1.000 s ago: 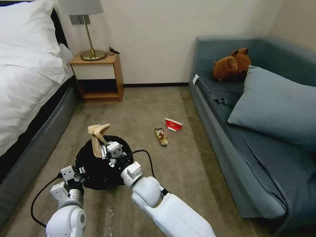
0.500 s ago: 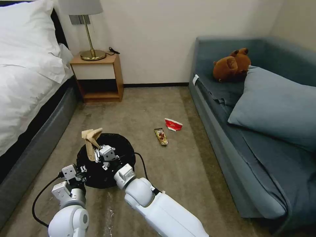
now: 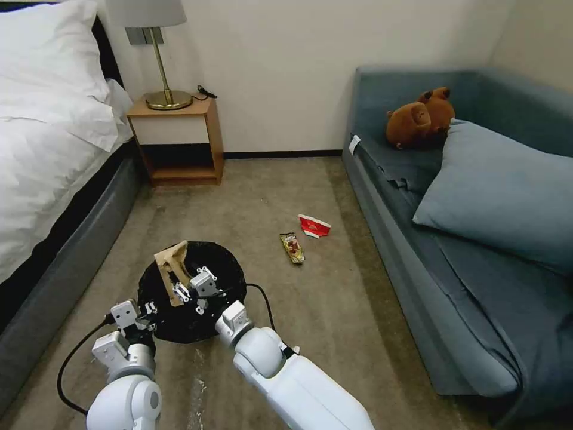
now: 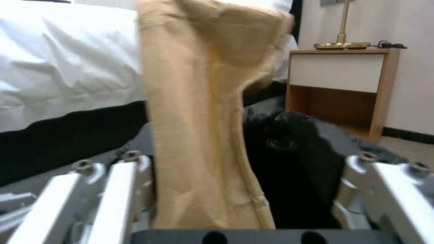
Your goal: Pick up the trash bin, then pick up the garbage on the floor and place it into the trash bin.
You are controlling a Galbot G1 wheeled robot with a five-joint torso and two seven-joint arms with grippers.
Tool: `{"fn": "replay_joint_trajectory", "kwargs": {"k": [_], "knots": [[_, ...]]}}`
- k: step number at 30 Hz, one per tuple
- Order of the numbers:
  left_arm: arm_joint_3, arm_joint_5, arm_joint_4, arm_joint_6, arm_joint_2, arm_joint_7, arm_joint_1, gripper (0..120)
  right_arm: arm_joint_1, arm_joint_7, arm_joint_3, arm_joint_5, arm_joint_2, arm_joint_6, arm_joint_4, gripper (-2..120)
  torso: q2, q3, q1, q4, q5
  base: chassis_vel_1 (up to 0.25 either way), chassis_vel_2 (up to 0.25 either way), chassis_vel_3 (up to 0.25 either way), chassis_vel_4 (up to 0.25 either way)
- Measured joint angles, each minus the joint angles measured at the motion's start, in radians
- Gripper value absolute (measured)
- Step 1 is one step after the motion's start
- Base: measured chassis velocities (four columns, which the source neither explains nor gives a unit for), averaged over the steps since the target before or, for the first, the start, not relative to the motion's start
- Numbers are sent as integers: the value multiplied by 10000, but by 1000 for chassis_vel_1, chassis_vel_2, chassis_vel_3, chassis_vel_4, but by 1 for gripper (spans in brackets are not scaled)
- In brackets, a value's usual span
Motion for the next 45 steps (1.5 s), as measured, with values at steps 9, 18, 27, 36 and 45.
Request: {"fn": "replay_joint_trajectory", "kwargs": {"k": [9,18,27,36,45], "knots": [[66,71,44,0,18,-10,-87,3,-145,-2,139,2,-155,-239,388,92,0,0,0,-1,0,0,0,0,0],[51,74,-31,26,46,-17,-99,3,-151,-111,-55,427,-507,-1359,715,100,0,0,0,0,1,0,0,0,0],[-23,42,-15,33,70,-14,-98,3,433,397,-180,1384,-1054,-3077,1406,100,0,0,0,0,0,0,0,0,0],[-61,54,263,32,96,-4,-204,3,846,563,-34,1363,-1175,-2955,1672,100,0,-1,0,0,1,0,0,0,0],[-275,-255,408,-12,264,36,-220,3,1205,191,1209,1086,-1258,-2914,1804,100,0,0,0,0,1,0,0,0,0]]}}
